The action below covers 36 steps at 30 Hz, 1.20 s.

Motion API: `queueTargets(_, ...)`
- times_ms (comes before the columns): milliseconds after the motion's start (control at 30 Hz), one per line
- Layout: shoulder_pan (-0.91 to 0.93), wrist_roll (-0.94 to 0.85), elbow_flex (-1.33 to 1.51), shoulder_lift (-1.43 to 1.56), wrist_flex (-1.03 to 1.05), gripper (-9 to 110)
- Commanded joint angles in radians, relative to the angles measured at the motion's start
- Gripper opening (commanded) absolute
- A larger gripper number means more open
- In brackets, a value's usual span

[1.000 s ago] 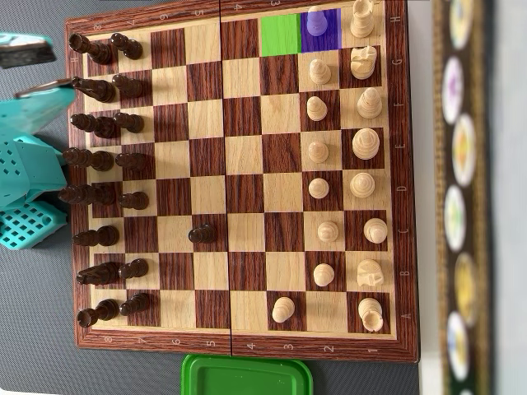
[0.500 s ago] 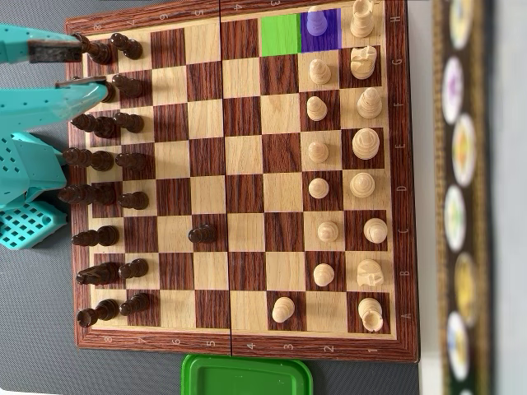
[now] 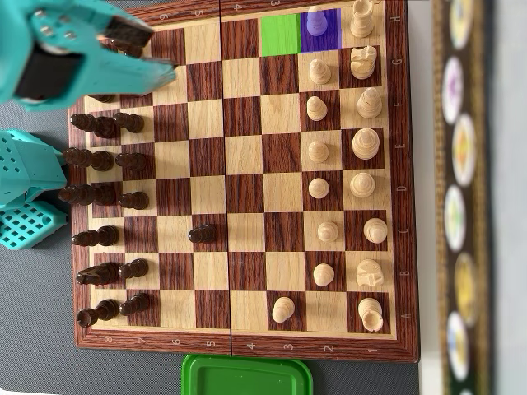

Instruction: Play chess

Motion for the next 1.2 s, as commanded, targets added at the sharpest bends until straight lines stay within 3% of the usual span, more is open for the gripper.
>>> queueTargets(0, -0.006, 0.005, -0.101, -0.097, 0.003, 16)
queueTargets(500, 0.008, 0.005, -0.104, -0.152, -0.011, 16)
queueTargets(833, 0.034, 0.003, -0.250, -0.439, -0.127, 16)
queueTargets(1167, 0.034, 0.000, -0.448, -0.640, -0.118, 16)
